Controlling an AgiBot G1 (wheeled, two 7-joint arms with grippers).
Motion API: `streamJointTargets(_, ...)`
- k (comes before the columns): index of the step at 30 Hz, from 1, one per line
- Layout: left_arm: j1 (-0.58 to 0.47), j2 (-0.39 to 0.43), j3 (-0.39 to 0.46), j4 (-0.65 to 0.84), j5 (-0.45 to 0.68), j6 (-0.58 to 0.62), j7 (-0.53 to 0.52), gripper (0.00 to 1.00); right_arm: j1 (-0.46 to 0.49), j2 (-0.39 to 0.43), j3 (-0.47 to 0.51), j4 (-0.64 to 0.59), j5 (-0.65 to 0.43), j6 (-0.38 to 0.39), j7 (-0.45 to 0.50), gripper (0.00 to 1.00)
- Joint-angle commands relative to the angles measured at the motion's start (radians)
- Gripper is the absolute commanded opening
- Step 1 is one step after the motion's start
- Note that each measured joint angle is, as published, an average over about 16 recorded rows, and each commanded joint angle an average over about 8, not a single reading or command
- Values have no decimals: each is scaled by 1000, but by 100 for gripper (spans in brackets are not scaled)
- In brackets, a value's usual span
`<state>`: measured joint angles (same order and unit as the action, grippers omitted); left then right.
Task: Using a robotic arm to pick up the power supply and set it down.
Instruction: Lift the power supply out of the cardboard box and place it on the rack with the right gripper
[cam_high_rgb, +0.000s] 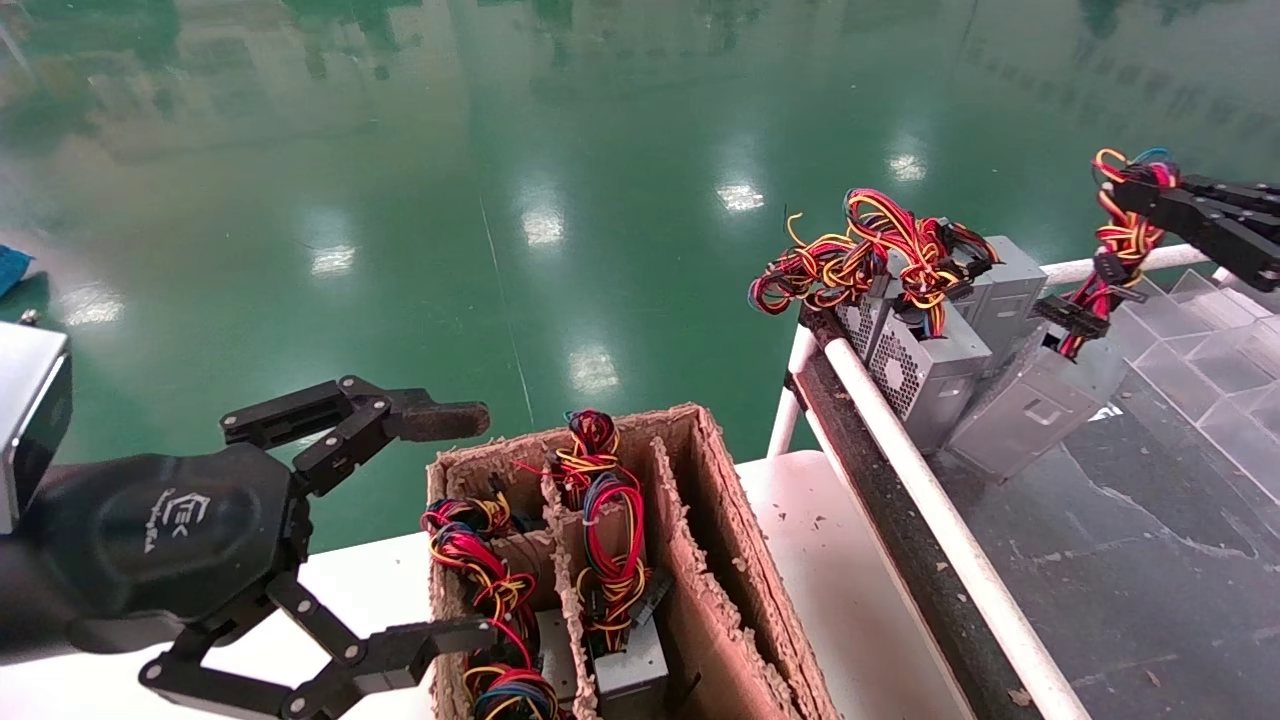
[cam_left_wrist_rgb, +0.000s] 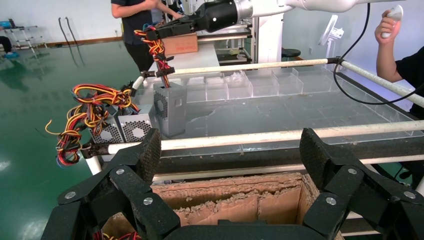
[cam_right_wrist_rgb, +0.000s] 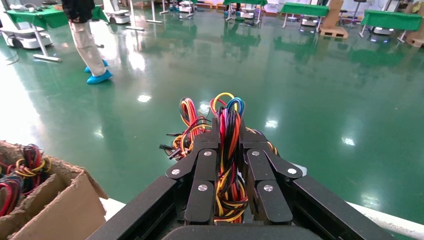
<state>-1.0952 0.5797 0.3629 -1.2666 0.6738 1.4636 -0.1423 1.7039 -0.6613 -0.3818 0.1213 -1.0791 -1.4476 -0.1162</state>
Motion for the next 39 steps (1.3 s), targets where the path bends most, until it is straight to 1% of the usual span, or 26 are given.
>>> streamJointTargets(1,0,0,0,0,0,0,0,100,8,-11,-4,-14,-7,10,-11,0)
streamJointTargets(7,0,0,0,0,0,0,0,100,31,-53,-17,-47,-26,53,-21,0)
streamJointTargets(20,0,0,0,0,0,0,0,100,79,-153,-42,-91,-64,166,-9,0)
streamJointTargets(21,0,0,0,0,0,0,0,100,81,-160,-44,-93,-68,173,-9,3)
streamJointTargets(22,0,0,0,0,0,0,0,100,82,-166,-47,-95,-71,180,-10,9)
streamJointTargets(28,0,0,0,0,0,0,0,100,88,-190,-54,-106,-81,213,-12,84)
streamJointTargets(29,0,0,0,0,0,0,0,100,89,-192,-54,-107,-81,215,-11,94)
streamJointTargets(30,0,0,0,0,0,0,0,100,89,-193,-54,-109,-82,216,-11,100)
streamJointTargets(33,0,0,0,0,0,0,0,100,90,-193,-55,-111,-82,207,-9,100)
streamJointTargets(39,0,0,0,0,0,0,0,100,91,-188,-59,-110,-88,161,-3,100)
